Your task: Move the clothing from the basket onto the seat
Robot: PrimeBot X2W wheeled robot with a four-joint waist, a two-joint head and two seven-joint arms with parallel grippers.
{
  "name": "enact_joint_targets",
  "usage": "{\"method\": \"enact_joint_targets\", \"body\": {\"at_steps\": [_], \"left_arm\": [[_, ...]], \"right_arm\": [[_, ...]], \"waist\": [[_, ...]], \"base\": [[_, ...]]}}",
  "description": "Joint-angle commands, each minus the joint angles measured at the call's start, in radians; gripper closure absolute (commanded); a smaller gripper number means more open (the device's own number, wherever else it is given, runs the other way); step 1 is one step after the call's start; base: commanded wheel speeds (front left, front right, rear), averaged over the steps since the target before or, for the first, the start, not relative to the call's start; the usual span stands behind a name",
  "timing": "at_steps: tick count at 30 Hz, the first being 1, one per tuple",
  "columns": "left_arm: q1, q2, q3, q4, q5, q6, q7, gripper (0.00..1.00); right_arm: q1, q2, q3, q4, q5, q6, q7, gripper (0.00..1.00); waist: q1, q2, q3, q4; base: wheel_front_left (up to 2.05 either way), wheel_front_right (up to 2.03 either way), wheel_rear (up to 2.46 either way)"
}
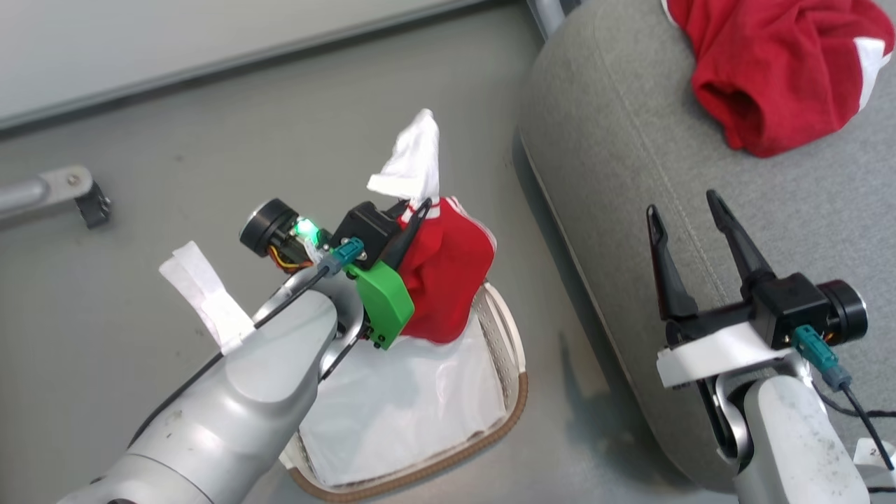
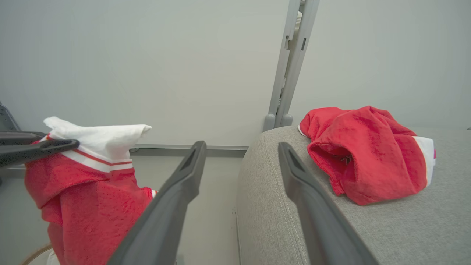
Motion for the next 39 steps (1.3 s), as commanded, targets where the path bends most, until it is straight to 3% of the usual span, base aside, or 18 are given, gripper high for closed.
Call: {"method": "enact_joint_targets", "body": {"at_steps": [1,10,18,39], "left_arm": [[-0.011,0.014,0.003,-0.029,0.0,0.0,-0.003,1.0],[-0.112,0.077,0.05,-0.183,-0.039,0.008,0.003,1.0],[-0.207,0.113,0.098,-0.258,-0.057,0.028,0.041,1.0],[-0.295,0.107,0.102,-0.381,-0.067,0.071,0.126,1.0]], "right_arm": [[0.028,-0.003,-0.001,0.009,-0.004,-0.001,-0.005,0.0],[0.068,-0.003,0.026,0.052,-0.007,-0.001,-0.005,0.0],[0.047,-0.003,0.06,0.072,0.008,-0.001,-0.005,0.0],[-0.037,-0.003,0.221,0.145,0.046,-0.001,-0.005,0.0]], "waist": [[0.0001,0.0,-0.133,0.033],[0.0001,0.0,-0.242,0.028],[0.0001,0.0,-0.268,0.015],[0.0001,0.0,-0.324,0.03]], "base": [[0.0,0.0,0.0],[0.0,0.0,0.0],[0.0,0.0,0.0],[0.0,0.0,0.0]]}}
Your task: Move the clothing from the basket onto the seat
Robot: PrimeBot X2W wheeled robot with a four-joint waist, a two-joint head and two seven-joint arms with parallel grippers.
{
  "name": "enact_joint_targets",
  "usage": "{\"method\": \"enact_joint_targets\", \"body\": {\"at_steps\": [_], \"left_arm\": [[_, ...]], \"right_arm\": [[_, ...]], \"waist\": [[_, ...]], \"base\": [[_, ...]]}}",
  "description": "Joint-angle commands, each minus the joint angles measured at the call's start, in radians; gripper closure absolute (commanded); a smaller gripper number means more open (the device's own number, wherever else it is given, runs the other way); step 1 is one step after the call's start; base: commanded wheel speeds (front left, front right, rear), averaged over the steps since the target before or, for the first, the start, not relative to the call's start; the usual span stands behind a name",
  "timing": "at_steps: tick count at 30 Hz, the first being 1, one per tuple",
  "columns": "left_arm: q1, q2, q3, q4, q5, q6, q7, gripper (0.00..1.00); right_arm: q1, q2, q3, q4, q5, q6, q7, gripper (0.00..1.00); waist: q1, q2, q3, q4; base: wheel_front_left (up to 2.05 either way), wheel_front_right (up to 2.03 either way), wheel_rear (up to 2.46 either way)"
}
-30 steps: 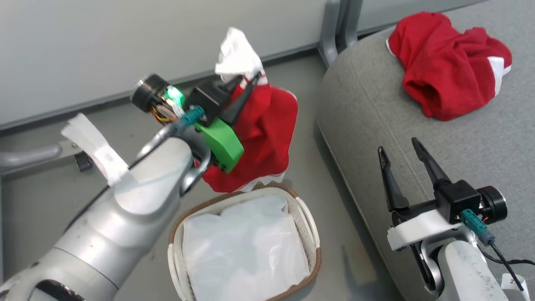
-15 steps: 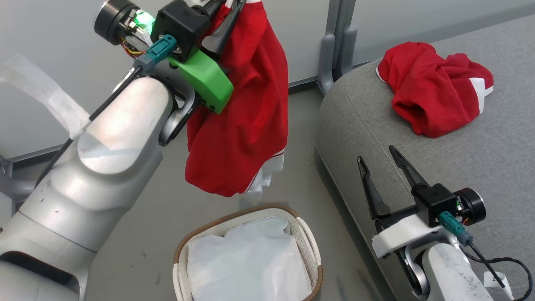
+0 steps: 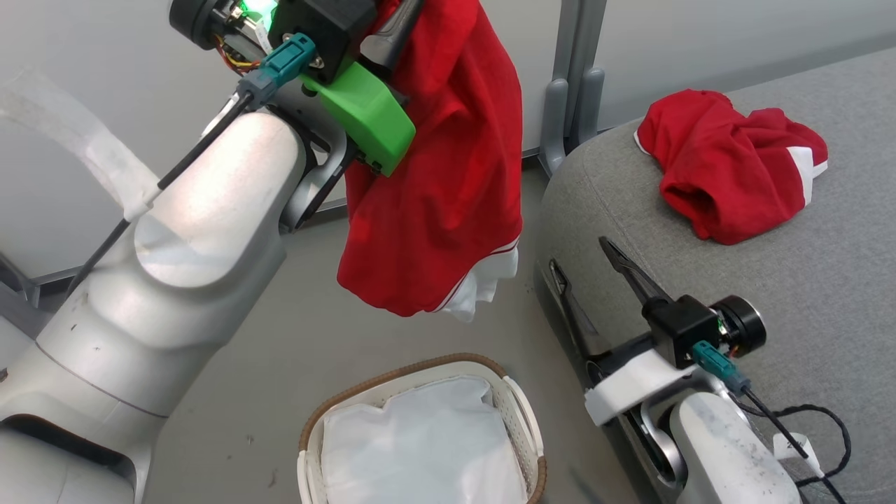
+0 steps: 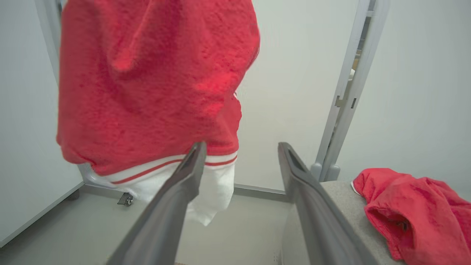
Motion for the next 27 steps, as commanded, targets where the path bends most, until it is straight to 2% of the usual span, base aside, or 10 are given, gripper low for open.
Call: {"method": "enact_joint_targets", "body": {"at_steps": [1,11,27], "left_arm": [[-0.01,-0.004,-0.001,-0.006,-0.008,0.009,0.002,1.0],[0.019,-0.024,-0.02,-0.029,-0.019,0.022,0.018,1.0],[0.031,-0.077,-0.071,-0.121,-0.049,-0.004,0.048,1.0]], "right_arm": [[-0.026,-0.003,0.018,-0.011,0.015,-0.001,-0.005,0.0],[-0.145,-0.003,0.15,-0.085,0.165,-0.001,-0.005,0.0],[-0.306,-0.003,0.146,0.125,0.152,-0.001,-0.005,0.0]], "waist": [[0.0001,-0.0001,-0.001,0.001],[0.0001,-0.0001,-0.006,0.011],[0.0001,-0.0001,0.005,0.055]], "base": [[0.0,0.0,0.0],[0.0,0.0,0.0],[0.0,0.0,0.0]]}}
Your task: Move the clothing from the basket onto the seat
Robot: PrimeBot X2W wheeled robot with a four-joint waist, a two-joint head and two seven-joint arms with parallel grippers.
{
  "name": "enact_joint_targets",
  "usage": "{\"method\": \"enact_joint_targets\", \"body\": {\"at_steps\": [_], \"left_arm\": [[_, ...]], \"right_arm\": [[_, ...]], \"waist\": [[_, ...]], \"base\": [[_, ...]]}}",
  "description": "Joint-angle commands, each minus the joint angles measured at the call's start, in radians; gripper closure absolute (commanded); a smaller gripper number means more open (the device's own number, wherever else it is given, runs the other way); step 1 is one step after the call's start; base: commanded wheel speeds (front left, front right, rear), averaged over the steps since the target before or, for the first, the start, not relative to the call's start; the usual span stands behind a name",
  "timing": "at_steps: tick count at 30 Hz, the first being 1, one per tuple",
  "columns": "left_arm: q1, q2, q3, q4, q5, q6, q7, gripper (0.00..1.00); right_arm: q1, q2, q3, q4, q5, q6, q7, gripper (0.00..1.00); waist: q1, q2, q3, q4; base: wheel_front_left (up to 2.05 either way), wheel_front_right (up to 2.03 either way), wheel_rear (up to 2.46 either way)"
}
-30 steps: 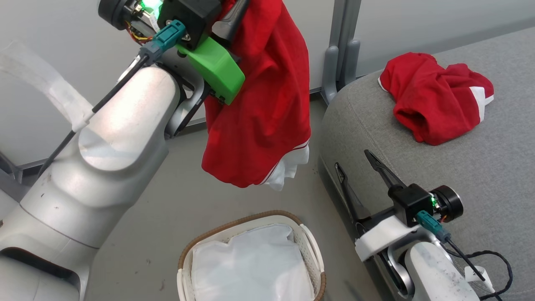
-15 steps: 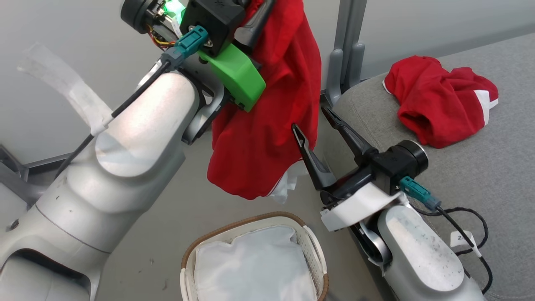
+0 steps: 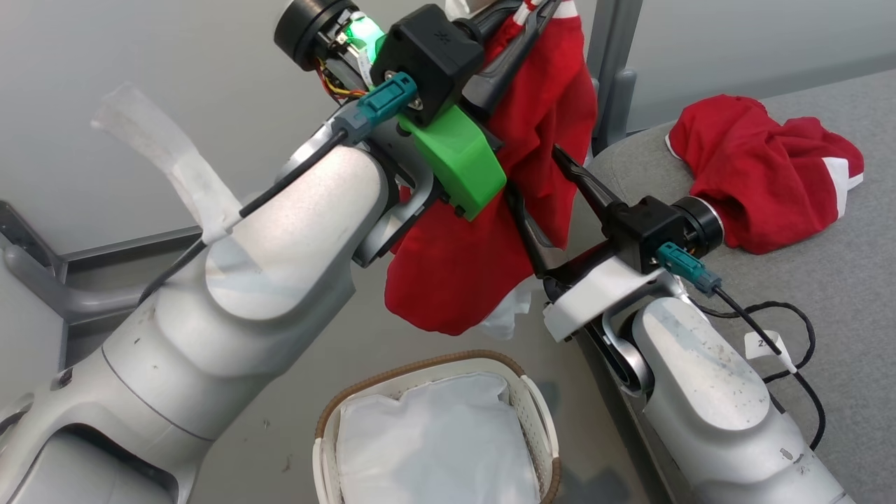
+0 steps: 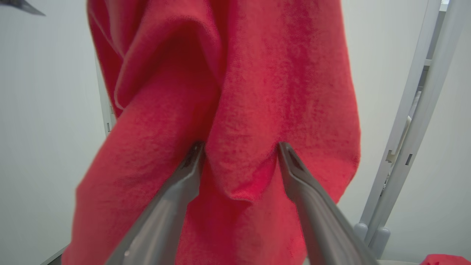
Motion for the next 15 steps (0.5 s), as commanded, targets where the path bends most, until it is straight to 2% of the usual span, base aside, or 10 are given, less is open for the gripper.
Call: {"method": "enact_joint_targets", "body": {"at_steps": [1,2,3,4,5,7,10,15], "left_arm": [[0.018,-0.003,-0.005,-0.01,-0.008,-0.006,0.003,1.0],[0.02,-0.004,-0.007,-0.015,-0.011,-0.007,0.006,1.0],[0.022,-0.006,-0.008,-0.021,-0.016,-0.007,0.008,1.0],[0.025,-0.006,-0.01,-0.027,-0.019,-0.008,0.007,1.0],[0.028,-0.006,-0.011,-0.032,-0.02,-0.008,0.009,1.0],[0.036,-0.003,-0.011,-0.037,-0.03,-0.007,0.012,1.0],[0.047,0.009,-0.004,-0.036,-0.038,0.002,0.013,1.0],[0.09,0.035,0.018,-0.009,-0.057,0.023,-0.013,1.0]], "right_arm": [[-0.016,-0.003,0.01,0.017,0.014,-0.001,-0.005,0.0],[-0.023,-0.003,0.016,0.028,0.018,-0.001,-0.005,0.0],[-0.033,-0.003,0.02,0.038,0.023,-0.001,-0.005,0.22],[-0.04,-0.003,0.025,0.046,0.026,-0.001,-0.005,0.54],[-0.047,-0.003,0.031,0.055,0.029,-0.001,-0.005,0.69],[-0.058,-0.003,0.041,0.067,0.035,-0.001,-0.005,0.83],[-0.071,-0.003,0.044,0.076,0.04,-0.001,-0.005,0.98],[-0.072,-0.003,0.036,0.084,0.032,-0.001,-0.005,1.0]], "waist": [[0.0001,0.0,0.001,0.003],[0.0001,0.0,0.001,0.004],[0.0001,0.0,0.002,0.006],[0.0001,0.0,0.002,0.007],[0.0001,0.0,0.003,0.008],[0.0001,0.0,0.004,0.011],[0.0001,0.0,0.006,0.013],[0.0001,0.0,0.013,0.013]], "base": [[0.0,0.0,0.0],[0.0,0.0,0.0],[0.0,0.0,0.0],[0.0,0.0,0.0],[0.0,0.0,0.0],[0.0,0.0,0.0],[0.0,0.0,0.0],[0.0,0.0,0.0]]}}
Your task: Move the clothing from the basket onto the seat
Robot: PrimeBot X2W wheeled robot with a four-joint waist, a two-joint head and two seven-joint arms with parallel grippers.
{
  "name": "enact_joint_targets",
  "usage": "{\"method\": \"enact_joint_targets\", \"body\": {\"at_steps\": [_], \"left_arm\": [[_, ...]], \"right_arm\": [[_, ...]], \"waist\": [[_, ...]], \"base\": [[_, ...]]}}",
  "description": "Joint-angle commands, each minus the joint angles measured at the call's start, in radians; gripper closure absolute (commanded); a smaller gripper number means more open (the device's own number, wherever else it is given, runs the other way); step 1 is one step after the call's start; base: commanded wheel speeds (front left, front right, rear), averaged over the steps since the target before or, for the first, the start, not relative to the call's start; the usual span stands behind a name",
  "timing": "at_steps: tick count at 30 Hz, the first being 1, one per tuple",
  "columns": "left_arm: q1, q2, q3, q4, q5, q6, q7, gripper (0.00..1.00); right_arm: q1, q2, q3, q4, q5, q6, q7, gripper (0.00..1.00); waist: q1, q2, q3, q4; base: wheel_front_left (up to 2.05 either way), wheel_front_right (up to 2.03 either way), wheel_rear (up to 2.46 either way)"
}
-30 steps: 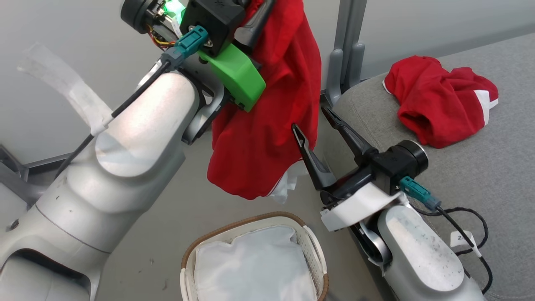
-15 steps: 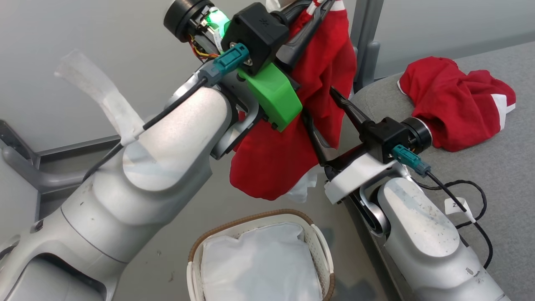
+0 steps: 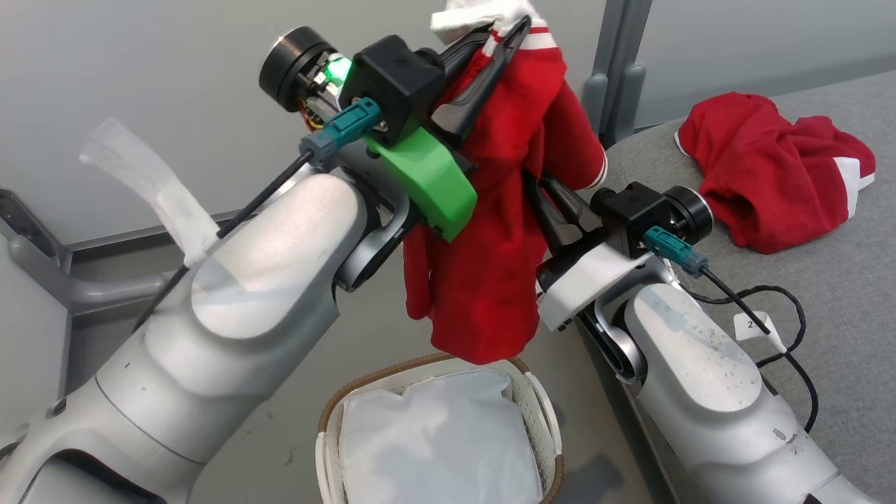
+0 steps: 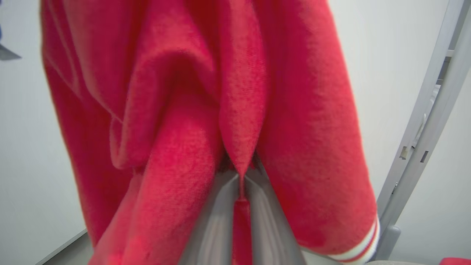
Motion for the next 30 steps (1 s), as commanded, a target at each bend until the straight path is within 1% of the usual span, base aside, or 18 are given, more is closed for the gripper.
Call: {"method": "enact_joint_targets", "body": {"at_steps": [1,4,5,6,7,8,9,13,16,19,26,30], "left_arm": [[0.029,0.012,0.011,0.014,-0.011,0.009,-0.012,1.0],[0.064,0.023,0.023,0.042,-0.036,0.014,-0.028,1.0],[0.079,0.026,0.027,0.053,-0.044,0.015,-0.036,0.98],[0.089,0.028,0.031,0.061,-0.05,0.015,-0.043,0.88],[0.101,0.031,0.037,0.073,-0.056,0.017,-0.051,0.65],[0.112,0.033,0.04,0.083,-0.06,0.019,-0.06,0.34],[0.126,0.035,0.044,0.094,-0.066,0.022,-0.072,0.0],[0.178,0.031,0.058,0.135,-0.091,0.026,-0.109,0.0],[0.21,0.038,0.05,0.159,-0.075,0.036,-0.131,0.0],[0.256,0.029,0.052,0.182,-0.08,0.038,-0.146,0.0],[0.352,0.003,0.071,0.207,-0.085,0.049,-0.163,0.0],[0.394,0.0,0.09,0.207,-0.064,0.062,-0.165,0.0]], "right_arm": [[-0.006,-0.003,-0.007,0.004,-0.007,-0.001,-0.005,1.0],[-0.005,-0.003,-0.016,0.005,-0.014,-0.001,-0.005,1.0],[-0.003,-0.003,-0.02,0.004,-0.019,-0.001,-0.005,1.0],[-0.001,-0.003,-0.023,0.003,-0.021,-0.001,-0.005,1.0],[0.001,-0.003,-0.027,0.002,-0.025,-0.001,-0.005,1.0],[0.002,-0.003,-0.03,0.001,-0.029,-0.001,-0.005,1.0],[0.004,-0.003,-0.036,0.001,-0.031,-0.001,-0.005,1.0],[0.014,-0.003,-0.057,0.003,-0.046,-0.001,-0.005,1.0],[0.019,-0.003,-0.075,0.005,-0.055,-0.001,-0.005,1.0],[0.026,-0.003,-0.096,0.006,-0.067,-0.001,-0.005,1.0],[0.041,-0.003,-0.146,-0.01,-0.094,-0.001,-0.005,1.0],[0.054,-0.003,-0.166,-0.009,-0.106,-0.001,-0.005,1.0]], "waist": [[0.0,0.0,0.004,-0.001],[0.0,0.0,0.011,-0.001],[0.0,0.0,0.013,-0.001],[0.0,0.0,0.015,-0.001],[0.0,0.0,0.017,-0.001],[0.0,0.0,0.019,-0.001],[0.0,0.0,0.02,-0.001],[0.0,0.0,0.026,0.001],[0.0,0.0,0.029,0.004],[0.0,0.0,0.032,0.006],[0.0,0.0,0.044,0.004],[0.0,0.0,0.051,-0.008]], "base": [[0.0,0.0,0.0],[0.0,0.0,0.0],[0.0,0.0,0.0],[0.0,0.0,0.0],[0.0,0.0,0.0],[0.0,0.0,0.0],[0.0,0.0,0.0],[0.0,0.0,0.0],[0.0,0.0,0.0],[0.0,0.0,0.0],[0.0,0.0,0.0],[0.0,0.0,0.0]]}}
